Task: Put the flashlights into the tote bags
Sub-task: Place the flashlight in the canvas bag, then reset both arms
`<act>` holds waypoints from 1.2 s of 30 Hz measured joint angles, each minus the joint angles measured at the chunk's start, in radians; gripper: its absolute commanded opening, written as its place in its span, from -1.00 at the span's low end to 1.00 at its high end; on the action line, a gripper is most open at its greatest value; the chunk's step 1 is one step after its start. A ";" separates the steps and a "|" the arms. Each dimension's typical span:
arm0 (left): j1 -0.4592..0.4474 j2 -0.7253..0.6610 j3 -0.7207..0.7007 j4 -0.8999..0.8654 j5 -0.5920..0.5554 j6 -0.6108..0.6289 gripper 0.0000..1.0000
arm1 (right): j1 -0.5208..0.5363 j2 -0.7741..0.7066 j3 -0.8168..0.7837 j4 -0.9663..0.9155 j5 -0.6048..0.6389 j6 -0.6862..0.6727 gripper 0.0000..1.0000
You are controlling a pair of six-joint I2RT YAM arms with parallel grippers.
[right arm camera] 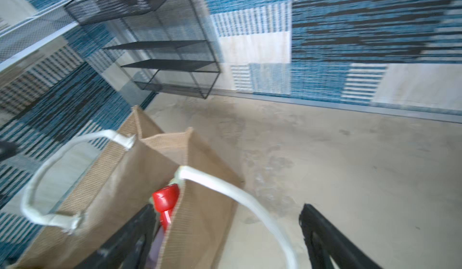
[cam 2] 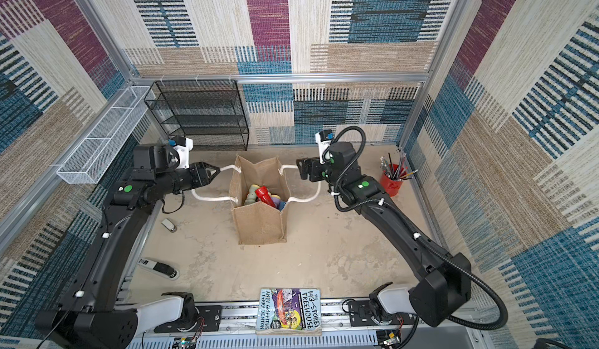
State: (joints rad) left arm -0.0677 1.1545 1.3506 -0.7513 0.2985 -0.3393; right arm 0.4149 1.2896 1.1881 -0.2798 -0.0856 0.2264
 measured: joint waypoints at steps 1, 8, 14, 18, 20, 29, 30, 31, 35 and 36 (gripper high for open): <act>0.000 -0.036 -0.038 -0.004 -0.068 -0.002 -0.05 | -0.037 -0.026 -0.045 0.017 -0.001 -0.003 0.90; 0.016 -0.313 -0.322 -0.021 -0.568 -0.105 0.13 | -0.305 -0.126 -0.315 0.129 -0.020 0.025 0.92; 0.027 -0.511 -0.499 0.002 -0.883 -0.161 0.26 | -0.417 -0.147 -0.461 0.185 -0.016 0.058 0.93; 0.028 -0.448 -0.561 0.027 -0.924 -0.161 0.23 | -0.428 -0.143 -0.541 0.234 0.010 0.068 0.94; 0.028 -0.399 -0.602 0.064 -0.922 -0.158 0.22 | -0.430 -0.131 -0.575 0.273 0.045 0.077 0.94; 0.029 -0.317 -0.833 0.327 -0.838 -0.063 0.22 | -0.466 -0.023 -0.649 0.402 0.180 0.082 0.95; 0.028 -0.305 -0.846 0.368 -0.828 -0.043 0.22 | -0.469 -0.012 -0.654 0.426 0.193 0.075 0.95; 0.028 -0.293 -0.856 0.404 -0.815 -0.026 0.21 | -0.472 -0.002 -0.658 0.448 0.203 0.070 0.95; 0.028 -0.201 -0.893 0.577 -0.756 0.055 0.20 | -0.476 0.059 -0.681 0.574 0.231 0.030 0.95; 0.028 -0.172 -0.896 0.620 -0.740 0.071 0.19 | -0.477 0.083 -0.681 0.602 0.235 0.018 0.95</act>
State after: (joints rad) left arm -0.0395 0.9825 0.4545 -0.1314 -0.4412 -0.2684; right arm -0.0624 1.3724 0.5072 0.3222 0.1493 0.2443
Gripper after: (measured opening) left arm 0.596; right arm 0.975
